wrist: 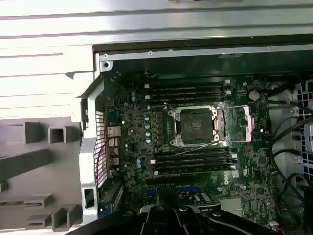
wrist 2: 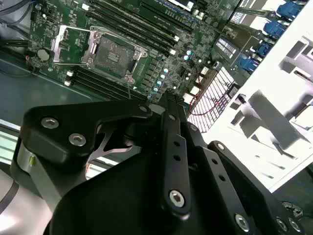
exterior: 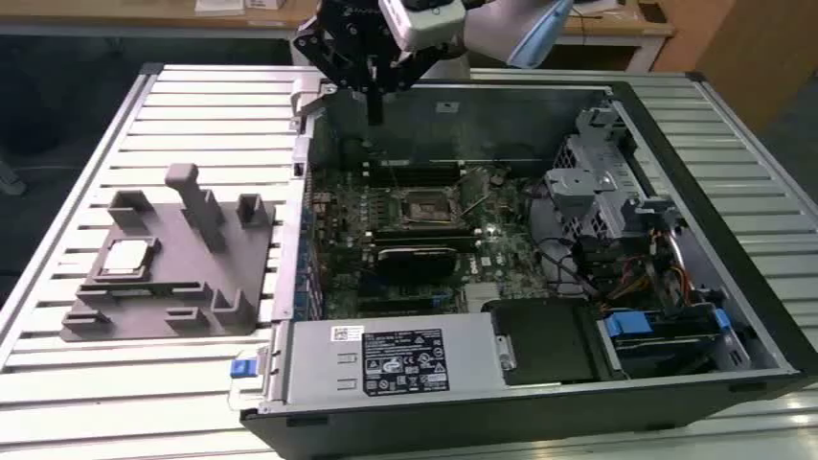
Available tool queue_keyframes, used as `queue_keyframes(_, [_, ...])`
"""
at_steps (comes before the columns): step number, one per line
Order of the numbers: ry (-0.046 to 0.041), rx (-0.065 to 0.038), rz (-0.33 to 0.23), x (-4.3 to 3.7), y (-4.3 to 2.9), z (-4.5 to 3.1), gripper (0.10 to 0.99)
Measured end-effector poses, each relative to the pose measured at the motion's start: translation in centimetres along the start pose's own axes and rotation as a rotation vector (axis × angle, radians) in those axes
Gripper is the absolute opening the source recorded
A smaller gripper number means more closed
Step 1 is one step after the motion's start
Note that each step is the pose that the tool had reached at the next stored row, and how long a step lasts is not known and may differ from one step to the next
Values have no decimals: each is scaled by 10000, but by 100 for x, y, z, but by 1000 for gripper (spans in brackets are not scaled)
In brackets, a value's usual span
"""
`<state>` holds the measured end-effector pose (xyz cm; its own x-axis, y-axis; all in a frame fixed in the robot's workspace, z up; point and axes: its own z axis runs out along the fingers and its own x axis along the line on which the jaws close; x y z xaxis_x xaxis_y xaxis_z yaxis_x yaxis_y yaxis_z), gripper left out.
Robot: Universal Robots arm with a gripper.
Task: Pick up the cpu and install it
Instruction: 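Reach for the cpu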
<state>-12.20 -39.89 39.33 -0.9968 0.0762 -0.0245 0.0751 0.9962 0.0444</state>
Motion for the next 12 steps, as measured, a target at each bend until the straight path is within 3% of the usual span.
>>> queue_keyframes(12, [0,1,2,9,0,-1,106])
